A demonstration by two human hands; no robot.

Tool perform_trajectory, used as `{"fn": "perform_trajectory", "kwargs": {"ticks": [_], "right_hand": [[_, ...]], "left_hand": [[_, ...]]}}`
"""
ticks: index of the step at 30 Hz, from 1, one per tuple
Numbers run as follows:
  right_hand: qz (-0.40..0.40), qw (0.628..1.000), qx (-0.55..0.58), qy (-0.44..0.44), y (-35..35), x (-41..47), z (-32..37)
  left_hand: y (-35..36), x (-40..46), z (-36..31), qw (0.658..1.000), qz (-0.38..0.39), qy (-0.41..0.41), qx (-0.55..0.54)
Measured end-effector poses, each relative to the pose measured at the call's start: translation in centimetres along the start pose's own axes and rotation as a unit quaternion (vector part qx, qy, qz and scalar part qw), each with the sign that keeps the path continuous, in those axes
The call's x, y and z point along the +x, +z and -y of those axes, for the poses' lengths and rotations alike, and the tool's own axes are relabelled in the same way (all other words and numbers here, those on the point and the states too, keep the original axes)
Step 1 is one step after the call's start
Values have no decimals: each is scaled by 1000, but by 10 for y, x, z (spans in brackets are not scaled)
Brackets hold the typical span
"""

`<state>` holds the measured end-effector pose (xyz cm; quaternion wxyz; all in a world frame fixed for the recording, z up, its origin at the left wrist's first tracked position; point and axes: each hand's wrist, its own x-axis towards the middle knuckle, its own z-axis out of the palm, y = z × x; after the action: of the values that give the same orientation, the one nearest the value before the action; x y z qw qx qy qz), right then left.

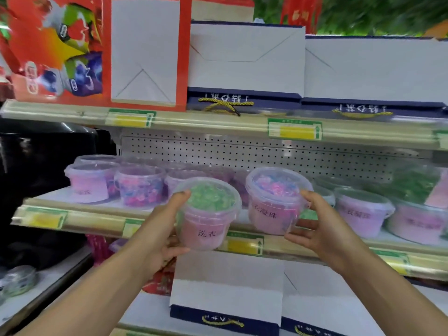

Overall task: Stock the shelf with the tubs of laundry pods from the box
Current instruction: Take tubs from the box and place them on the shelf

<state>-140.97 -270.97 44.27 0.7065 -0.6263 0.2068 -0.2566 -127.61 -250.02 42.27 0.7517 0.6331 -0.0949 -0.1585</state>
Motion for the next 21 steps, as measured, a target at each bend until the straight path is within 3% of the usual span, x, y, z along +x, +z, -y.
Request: {"fn": "perform_trajectory", "kwargs": {"ticks": [12, 15, 18, 21], "right_hand": [[21, 983, -168, 64, 66, 55, 11], [-45, 943, -328, -44, 62, 62, 3], [-10, 894, -424, -142, 59, 51, -4], [-16, 848, -501, -171, 64, 50, -9]], "left_hand": [[-33, 3, 2, 1000, -2, -12, 29], [-34, 1, 3, 1000, 2, -14, 23], [-36, 0, 3, 1000, 5, -13, 21], [-37, 0, 2, 1000, 1, -9, 21]]}}
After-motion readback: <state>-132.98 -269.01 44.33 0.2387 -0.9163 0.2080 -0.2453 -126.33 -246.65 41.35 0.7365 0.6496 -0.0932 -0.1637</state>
